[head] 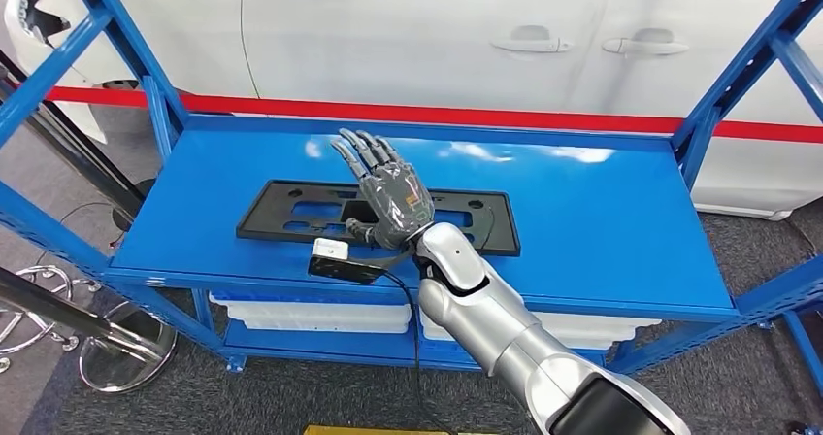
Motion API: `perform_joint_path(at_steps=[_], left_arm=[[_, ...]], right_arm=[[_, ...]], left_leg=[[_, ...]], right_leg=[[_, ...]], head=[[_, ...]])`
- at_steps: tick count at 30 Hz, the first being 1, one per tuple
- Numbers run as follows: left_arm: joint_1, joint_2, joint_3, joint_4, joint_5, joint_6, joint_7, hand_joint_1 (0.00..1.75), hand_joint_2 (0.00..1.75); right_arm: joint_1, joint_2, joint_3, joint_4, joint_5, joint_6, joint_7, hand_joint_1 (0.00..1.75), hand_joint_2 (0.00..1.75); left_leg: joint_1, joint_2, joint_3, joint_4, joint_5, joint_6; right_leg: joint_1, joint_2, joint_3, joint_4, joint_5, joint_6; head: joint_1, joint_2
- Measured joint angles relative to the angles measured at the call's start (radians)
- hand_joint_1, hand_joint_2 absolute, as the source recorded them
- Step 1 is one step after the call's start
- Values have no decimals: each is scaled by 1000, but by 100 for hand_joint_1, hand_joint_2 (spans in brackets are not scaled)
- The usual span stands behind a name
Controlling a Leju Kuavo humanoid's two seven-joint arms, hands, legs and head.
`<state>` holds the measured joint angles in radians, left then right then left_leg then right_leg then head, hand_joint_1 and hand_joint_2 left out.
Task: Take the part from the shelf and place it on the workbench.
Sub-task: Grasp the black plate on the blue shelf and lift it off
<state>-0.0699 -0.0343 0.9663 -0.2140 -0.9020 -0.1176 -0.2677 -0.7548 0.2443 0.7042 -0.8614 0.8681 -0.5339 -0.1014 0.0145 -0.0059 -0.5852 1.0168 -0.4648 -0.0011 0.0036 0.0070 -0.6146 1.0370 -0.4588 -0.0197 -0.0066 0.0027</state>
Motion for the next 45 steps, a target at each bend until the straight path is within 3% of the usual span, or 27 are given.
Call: perform_joint_path(at_steps=[2,3,5,7,8,9,10,12,14,17,19,21,22,23,24,26,28,32,34,36,37,38,39,42,43,45], left_arm=[[0,0,0,0,0,0,0,0,0],[0,0,0,0,0,0,0,0,0],[0,1,0,0,0,1,0,0,0],[2,1,0,0,-2,2,0,0,0],[3,1,0,0,-5,3,0,0,0],[3,1,0,0,-7,4,0,0,0],[2,1,0,0,-9,6,-1,0,0],[0,2,1,0,-11,9,-2,0,0],[0,3,2,0,-15,10,-3,0,0],[3,4,5,0,-18,9,-7,0,0],[2,4,8,0,-18,4,-10,0,0],[2,6,12,0,-19,-4,-11,0,0],[3,7,15,0,-21,-8,-11,0,0],[3,8,17,0,-24,-12,-11,0,0],[3,9,18,0,-26,-15,-11,0,0],[2,9,21,0,-30,-18,-12,0,0],[3,10,23,0,-30,-19,-12,0,0],[4,13,28,0,-31,-19,-14,0,0],[3,14,29,0,-33,-19,-15,0,0],[4,16,29,0,-33,-19,-15,0,0],[5,17,29,0,-33,-19,-15,0,0],[6,18,29,0,-33,-19,-15,0,0],[7,18,29,0,-34,-19,-15,0,0],[6,19,29,0,-38,-18,-16,0,0],[5,20,30,0,-39,-17,-16,0,0],[5,20,30,0,-42,-15,-18,0,0]], right_arm=[[4,-1,-6,-17,0,0,-2,0,175],[5,0,-8,-23,-1,0,-2,0,175],[10,-1,-9,-30,-5,-8,-8,0,175],[25,-1,-16,-47,-30,-42,-32,0,175],[34,-1,-22,-63,-52,-62,-51,0,175],[43,-1,-29,-88,-83,-80,-72,0,175],[51,-1,-37,-120,-125,-90,-93,0,175],[65,-1,-55,-194,-236,-86,-137,0,175],[81,-2,-70,-266,-345,-53,-166,0,175],[96,-7,-77,-349,-481,62,-173,0,175],[98,-12,-74,-378,-567,194,-164,0,175],[97,-23,-57,-384,-655,361,-149,0,175],[96,-31,-43,-380,-703,450,-146,0,175],[94,-40,-27,-372,-746,528,-147,0,175],[89,-47,-11,-362,-780,589,-152,0,175],[75,-60,15,-338,-804,645,-169,0,175],[61,-70,36,-316,-784,647,-180,0,175],[47,-87,84,-284,-656,601,-169,0,175],[37,-91,108,-272,-608,584,-161,0,175],[29,-94,129,-258,-568,570,-152,0,175],[27,-96,141,-251,-537,561,-143,0,175],[23,-99,158,-242,-491,546,-128,0,175],[19,-101,178,-233,-436,528,-109,0,175],[6,-101,236,-202,-250,438,-40,0,175],[4,-100,253,-191,-186,400,-13,0,175],[2,-95,281,-164,-64,328,41,0,175]], left_leg=[[2,1,-6,19,-19,-11],[3,1,-21,55,-43,-16],[5,1,-76,179,-105,-24],[6,1,-121,269,-129,-29],[6,2,-119,263,-113,-30],[6,2,-99,218,-81,-29],[6,2,-67,148,-45,-26],[2,1,-12,34,-5,-19],[-3,0,2,6,-5,-10],[3,1,4,-5,3,9],[6,3,6,-11,7,20],[5,4,5,-11,8,24],[5,4,5,-11,7,24],[5,3,5,-10,7,24],[6,2,6,-9,6,23],[4,-1,7,-4,1,18],[1,-2,5,2,-2,10],[4,0,-1,6,-11,-12],[7,1,-32,77,-56,-21],[7,1,-94,211,-116,-26],[7,1,-120,262,-130,-28],[7,1,-130,279,-125,-28],[7,1,-122,258,-101,-27],[5,1,-33,65,-9,-17],[2,0,-13,23,3,-14],[-3,-2,-4,1,2,-7]], right_leg=[[-7,-1,6,-12,5,-9],[-10,-2,10,-17,7,-13],[-9,-4,11,-17,7,-17],[-8,-4,10,-14,5,-19],[-7,-4,10,-12,3,-19],[-7,-3,11,-9,1,-19],[-7,-2,11,-6,-1,-17],[-4,0,9,0,-6,-10],[-1,0,6,1,-5,-3],[-1,0,1,13,-18,11],[-3,-1,-32,92,-69,20],[-6,-2,-91,221,-128,26],[-9,-2,-111,263,-137,27],[-11,-2,-115,269,-126,28],[-13,-2,-101,237,-98,28],[-15,-3,-38,108,-31,24],[-12,-2,1,21,-8,18],[-12,0,6,-1,-7,2],[-16,-2,10,-8,-3,-9],[-14,-4,10,-8,-3,-14],[-13,-4,11,-8,-4,-15],[-13,-4,11,-7,-4,-15],[-12,-4,11,-7,-5,-15],[-10,-1,13,-2,-9,-10],[-8,-1,13,-1,-10,-6],[-6,-1,11,-2,-8,3]], head=[[0,0],[0,0],[0,0],[0,0],[0,0],[0,0],[0,0],[0,0],[0,0],[0,0],[0,0],[0,0],[0,0],[0,0],[0,0],[0,0],[0,0],[0,0],[0,0],[0,0],[0,0],[0,0],[0,0],[0,0],[0,0],[0,0]])
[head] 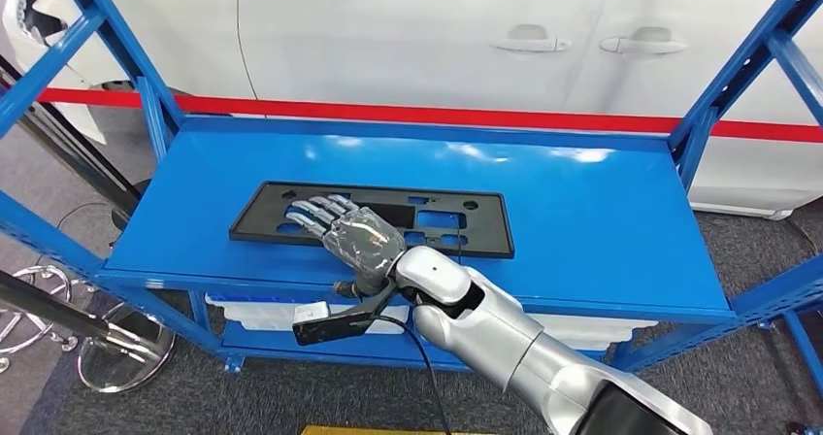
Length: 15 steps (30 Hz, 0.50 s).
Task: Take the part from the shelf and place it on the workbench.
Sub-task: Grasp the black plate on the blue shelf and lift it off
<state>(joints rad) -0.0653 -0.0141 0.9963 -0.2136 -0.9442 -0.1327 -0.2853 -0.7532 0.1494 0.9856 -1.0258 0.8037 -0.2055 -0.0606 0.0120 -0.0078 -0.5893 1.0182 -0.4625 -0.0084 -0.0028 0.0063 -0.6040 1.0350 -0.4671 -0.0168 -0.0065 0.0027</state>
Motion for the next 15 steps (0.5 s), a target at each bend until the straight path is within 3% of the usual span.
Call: perform_joint_path(at_steps=[2,3,6,7,8,9,12,13,15], left_arm=[[1,0,0,0,-5,3,0,0,0],[1,0,1,0,-7,4,0,0,0],[0,0,1,0,-10,6,-1,0,0],[0,0,2,0,-11,7,-1,0,0],[0,0,4,0,-12,7,-1,0,0],[0,-1,5,0,-13,8,0,0,0],[-1,-1,11,0,-20,8,0,0,0],[-2,-2,12,0,-23,8,0,0,0],[-5,-3,15,0,-27,8,1,0,0]], right_arm=[[1,8,19,27,94,-51,44,0,175],[1,12,25,42,129,-71,62,0,175],[2,21,36,85,199,-106,100,0,175],[4,23,39,99,223,-112,118,0,175],[5,26,41,116,254,-119,143,0,175],[5,31,42,133,287,-128,171,0,175],[0,54,37,187,372,-161,235,0,175],[-3,62,32,205,391,-171,249,0,175],[-9,74,19,240,412,-181,264,0,175]], left_leg=[[4,0,1,-5,5,11],[7,1,2,-9,8,18],[8,3,3,-13,11,30],[8,3,3,-13,11,31],[7,3,3,-12,10,31],[7,2,4,-11,10,31],[5,1,6,-6,5,25],[3,1,5,-4,3,21],[0,1,1,-3,3,12]], right_leg=[[0,-1,-2,3,-5,10],[0,-1,-10,23,-21,15],[-3,-2,-85,190,-111,24],[-4,-2,-112,246,-129,25],[-4,-2,-126,273,-129,25],[-4,-2,-122,263,-110,24],[-1,-2,-36,80,-14,11],[1,-1,-15,33,1,7],[6,0,-3,4,0,2]], head=[[0,0],[0,0],[0,0],[0,0],[0,0],[0,0],[0,0],[0,0],[0,0]])
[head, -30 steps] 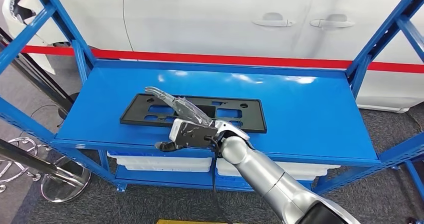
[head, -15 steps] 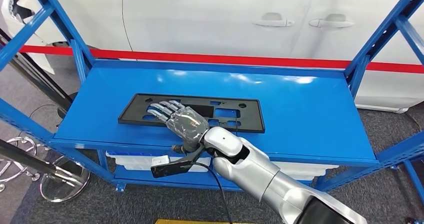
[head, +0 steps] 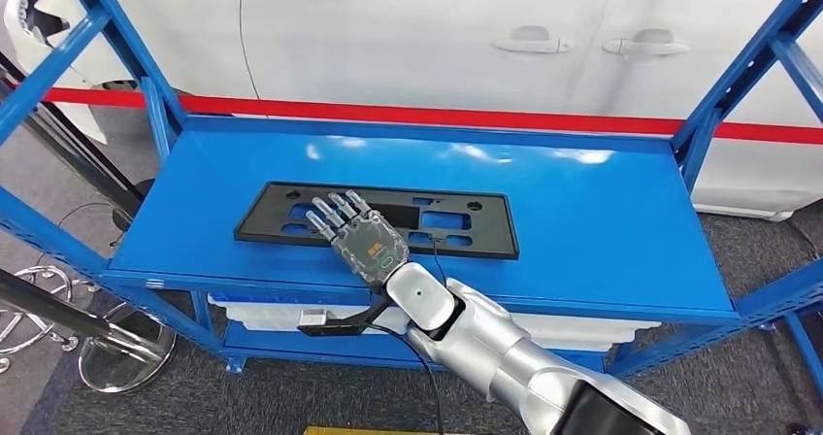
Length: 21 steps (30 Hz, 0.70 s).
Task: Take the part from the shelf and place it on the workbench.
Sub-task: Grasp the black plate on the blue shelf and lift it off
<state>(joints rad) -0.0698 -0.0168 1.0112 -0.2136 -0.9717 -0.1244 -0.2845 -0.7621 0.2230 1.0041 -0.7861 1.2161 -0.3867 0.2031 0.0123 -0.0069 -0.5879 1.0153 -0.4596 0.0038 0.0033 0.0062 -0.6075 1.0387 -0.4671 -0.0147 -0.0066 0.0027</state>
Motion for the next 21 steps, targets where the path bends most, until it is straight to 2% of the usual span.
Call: perform_joint_path(at_steps=[2,3,5,7,8,9,10,12,13,14,17,18,20,21], left_arm=[[-1,-1,1,0,-2,0,2,0,0],[-2,-1,1,0,-2,0,2,0,0],[-3,-2,1,0,-2,0,2,0,0],[-4,-2,1,0,-2,0,2,0,0],[-3,-2,1,0,-2,0,3,0,0],[-3,-2,1,0,-2,0,3,0,0],[-3,-2,1,0,-2,0,3,0,0],[-5,-1,1,0,-2,0,4,0,0],[-7,-1,1,0,-2,0,4,0,0],[-8,-1,1,0,-2,0,4,0,0],[-8,-1,1,0,-4,0,5,0,0],[-7,-2,1,0,-7,0,5,0,0],[-9,-2,1,0,-11,0,6,0,0],[-10,-2,1,0,-14,0,6,0,0]], right_arm=[[-3,7,-12,27,8,-4,5,0,175],[-5,10,-15,37,10,-5,5,0,175],[-9,18,-19,52,12,-6,5,0,175],[-10,22,-19,65,12,-7,5,0,175],[-9,23,-19,71,12,-7,5,0,175],[-8,23,-20,77,12,-7,5,0,175],[-8,23,-20,82,12,-7,5,0,175],[-11,26,-21,89,13,-7,5,0,175],[-13,28,-23,92,14,-7,6,0,175],[-15,29,-25,95,17,-7,9,0,175],[-18,32,-35,108,34,-9,24,0,175],[-19,33,-42,115,42,-9,31,0,175],[-25,33,-56,133,61,-5,50,0,175],[-28,33,-62,145,75,4,64,22,175]], left_leg=[[2,0,-1,1,-4,-11],[3,1,-7,16,-16,-16],[6,2,-44,101,-67,-25],[7,2,-105,229,-120,-33],[8,2,-125,270,-129,-36],[9,2,-129,275,-119,-37],[10,2,-113,241,-90,-38],[10,3,-51,111,-24,-37],[9,2,-24,56,-7,-34],[7,2,-9,25,-2,-29],[7,1,-6,10,-3,-10],[9,1,-6,7,-1,-3],[11,2,-5,2,4,8],[10,2,-5,1,4,12]], right_leg=[[-4,0,2,-9,4,-7],[-7,0,5,-15,7,-13],[-10,-1,9,-22,11,-22],[-9,-3,9,-20,10,-26],[-8,-3,9,-18,8,-26],[-8,-3,9,-16,7,-26],[-9,-3,9,-13,5,-25],[-7,-1,9,-4,-2,-19],[-6,0,7,1,-5,-15],[-4,1,5,4,-6,-10],[-3,0,2,5,-7,3],[-3,0,-2,15,-17,8],[-6,-1,-35,89,-65,18],[-7,-1,-63,150,-97,21]], head=[[0,0],[0,0],[0,0],[0,0],[0,0],[0,0],[0,0],[0,0],[0,0],[0,0],[0,0],[0,0],[0,0],[0,0]])
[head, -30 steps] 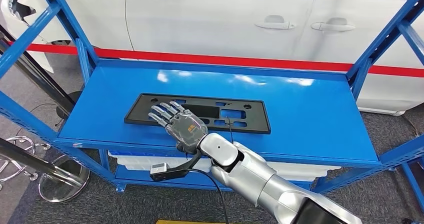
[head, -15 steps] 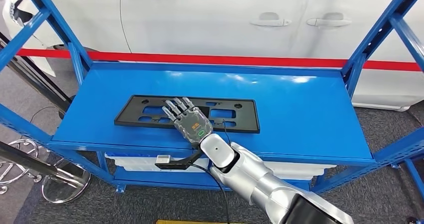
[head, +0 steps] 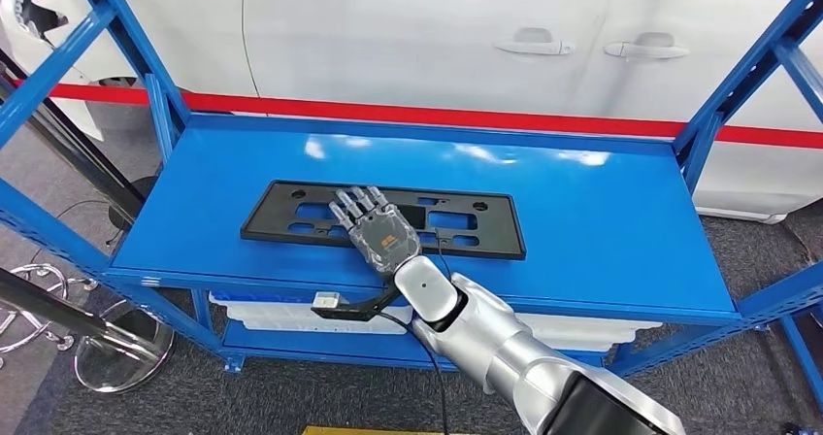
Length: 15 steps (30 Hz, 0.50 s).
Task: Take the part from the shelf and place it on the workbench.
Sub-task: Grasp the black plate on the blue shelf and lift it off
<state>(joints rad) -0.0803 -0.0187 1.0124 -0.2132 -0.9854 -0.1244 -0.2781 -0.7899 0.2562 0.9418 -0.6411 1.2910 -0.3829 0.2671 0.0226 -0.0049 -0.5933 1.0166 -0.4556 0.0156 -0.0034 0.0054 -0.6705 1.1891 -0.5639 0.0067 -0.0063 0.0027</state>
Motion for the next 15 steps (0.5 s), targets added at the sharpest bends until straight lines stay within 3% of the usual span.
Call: perform_joint_path(at_steps=[1,2,3,4,5,7,8,12,13,15], left_arm=[[-1,0,0,0,-2,0,1,0,0],[-2,0,0,0,-4,0,3,0,0],[-2,0,0,0,-6,-1,5,0,0],[-4,0,0,0,-9,-2,6,0,0],[-6,0,0,0,-10,-2,8,0,0],[-12,-1,0,0,-13,-3,9,0,0],[-14,-1,0,0,-15,-3,10,0,0],[-19,-3,0,0,-19,-3,14,0,0],[-20,-3,0,0,-19,-3,15,0,0],[-22,-3,0,0,-20,-3,16,0,0]], right_arm=[[-3,0,-4,14,16,13,15,55,175],[-8,0,-7,30,34,30,33,99,175],[-15,0,-9,47,52,52,51,142,175],[-24,1,-10,64,66,77,70,164,175],[-34,2,-13,84,76,106,90,175,175],[-53,4,-24,122,80,157,125,175,175],[-59,4,-33,139,78,172,138,175,175],[-77,4,-71,183,69,185,158,175,175],[-83,4,-79,192,68,185,160,175,175],[-92,2,-94,212,65,186,166,175,175]], left_leg=[[-1,0,0,0,0,2],[-1,1,0,0,-1,3],[-1,1,1,1,-1,4],[-1,0,3,1,-2,3],[-1,-1,6,1,-3,2],[-4,-2,9,3,-7,-3],[-6,-3,8,3,-7,-7],[-6,-2,7,5,-13,-28],[-5,-1,0,25,-28,-32],[-3,0,-41,125,-86,-38]], right_leg=[[-1,0,-29,62,-25,2],[-2,0,-50,105,-36,4],[-3,0,-57,118,-28,4],[-3,0,-44,89,-1,3],[-3,0,-17,32,37,0],[-1,0,43,-93,88,-9],[1,0,59,-129,96,-12],[0,0,71,-159,98,-30],[-3,-1,75,-165,101,-36],[-5,-5,79,-171,105,-43]], head=[[0,0],[0,0],[0,0],[0,0],[0,0],[0,0],[0,0],[0,0],[0,0],[0,0]])
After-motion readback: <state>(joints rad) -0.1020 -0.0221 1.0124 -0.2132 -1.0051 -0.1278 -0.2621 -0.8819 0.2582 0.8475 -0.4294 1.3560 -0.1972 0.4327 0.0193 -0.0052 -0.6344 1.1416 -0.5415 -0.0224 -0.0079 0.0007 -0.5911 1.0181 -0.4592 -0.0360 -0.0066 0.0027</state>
